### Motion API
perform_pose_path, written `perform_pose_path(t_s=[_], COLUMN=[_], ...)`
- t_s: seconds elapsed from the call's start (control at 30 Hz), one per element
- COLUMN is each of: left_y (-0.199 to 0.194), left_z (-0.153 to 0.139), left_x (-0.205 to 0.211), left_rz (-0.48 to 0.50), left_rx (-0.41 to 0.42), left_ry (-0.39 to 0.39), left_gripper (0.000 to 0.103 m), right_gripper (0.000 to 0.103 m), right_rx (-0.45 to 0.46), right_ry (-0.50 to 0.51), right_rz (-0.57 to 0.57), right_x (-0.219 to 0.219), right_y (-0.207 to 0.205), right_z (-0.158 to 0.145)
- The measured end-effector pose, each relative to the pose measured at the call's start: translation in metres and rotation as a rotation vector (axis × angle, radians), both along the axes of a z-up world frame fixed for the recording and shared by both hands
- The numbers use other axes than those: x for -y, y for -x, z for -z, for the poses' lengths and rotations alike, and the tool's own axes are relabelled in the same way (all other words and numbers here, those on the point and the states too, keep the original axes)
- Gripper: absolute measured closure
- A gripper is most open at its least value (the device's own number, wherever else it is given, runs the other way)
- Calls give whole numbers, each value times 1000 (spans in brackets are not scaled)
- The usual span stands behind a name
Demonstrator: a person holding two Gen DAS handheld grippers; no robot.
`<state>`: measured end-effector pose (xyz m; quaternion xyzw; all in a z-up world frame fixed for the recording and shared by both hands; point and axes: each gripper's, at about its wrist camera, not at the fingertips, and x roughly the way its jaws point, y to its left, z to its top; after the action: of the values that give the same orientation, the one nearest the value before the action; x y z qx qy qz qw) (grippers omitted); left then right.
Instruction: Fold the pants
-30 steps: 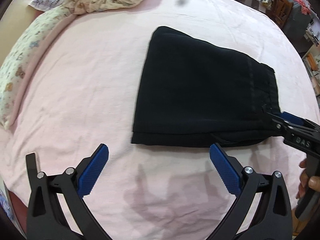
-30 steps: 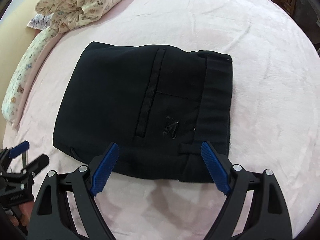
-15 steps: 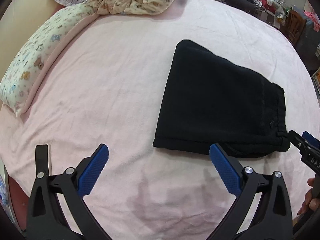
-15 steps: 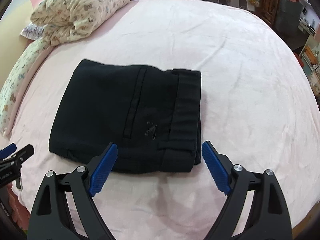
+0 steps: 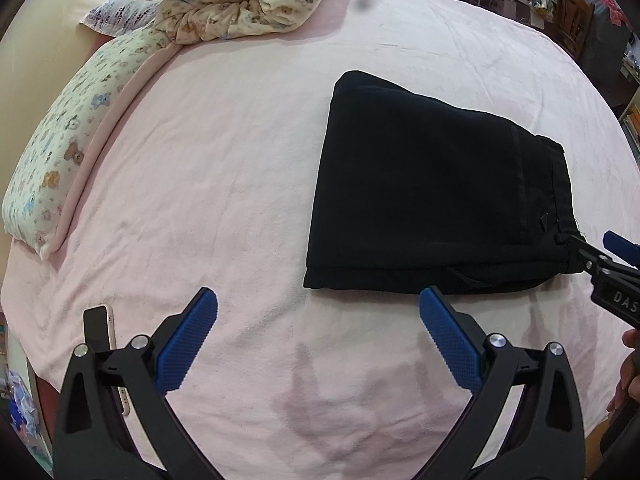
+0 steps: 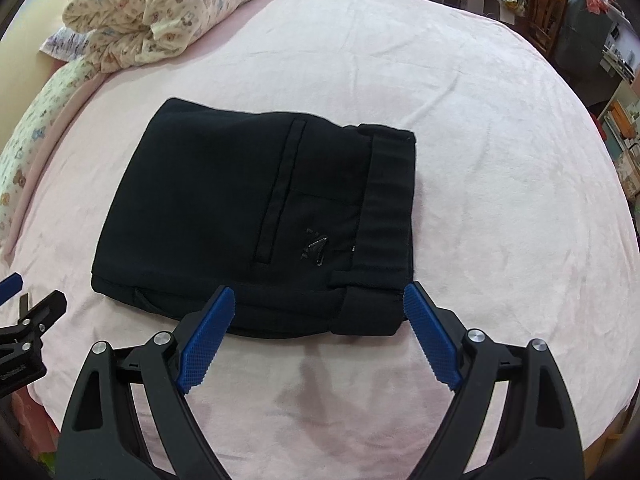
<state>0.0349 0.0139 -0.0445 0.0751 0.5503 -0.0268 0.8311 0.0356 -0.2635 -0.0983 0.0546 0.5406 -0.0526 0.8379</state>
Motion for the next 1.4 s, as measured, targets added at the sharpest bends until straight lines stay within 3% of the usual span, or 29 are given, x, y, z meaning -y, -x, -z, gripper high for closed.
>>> perform_pose_path(t_s=[0.13,0.3,0.43,0.57,0.63,0.7,0.8,0.87,1.03,1.1,1.2,1.33,1.4], left_y=[-1,-2,-3,-21,-39,-57,-97,-121,-165,-177,-188,-195,-198], left_z=[2,3,3,0,-1,0,15,31,79,94,113,131,133], left_x=[-2,-4,-3,3,3,1,-12,-21,-41,-37,-23,2,6], left_rz=[-1,-1,4,46,65,70,61,38,-56,-50,-24,54,71], left_rx=[-10,-20,-25,-19,-18,-16,-113,-189,-389,-464,-558,-646,-672], left_ry=[5,27,38,116,183,226,334,378,496,599,673,636,656], left_gripper=[2,2,2,2,2,2,2,2,2,2,2,2,2], right_gripper=[15,13,11,11,11,11,11,11,11,11,12,12,12], right_rx=[-27,-163,-93,43,83,77,5,-35,-160,-194,-228,-234,-234], right_ry=[4,20,-14,-103,-179,-317,-521,-601,-704,-745,-793,-898,-912], right_rz=[-13,-39,-24,70,116,166,243,247,201,183,152,67,39], right_x=[-4,-6,-1,26,53,83,125,141,146,147,145,144,147], right_y=[-7,-17,-14,-9,-18,-28,-40,-49,-64,-69,-73,-78,-79], right_z=[11,48,31,2,-4,3,31,49,85,94,104,109,112])
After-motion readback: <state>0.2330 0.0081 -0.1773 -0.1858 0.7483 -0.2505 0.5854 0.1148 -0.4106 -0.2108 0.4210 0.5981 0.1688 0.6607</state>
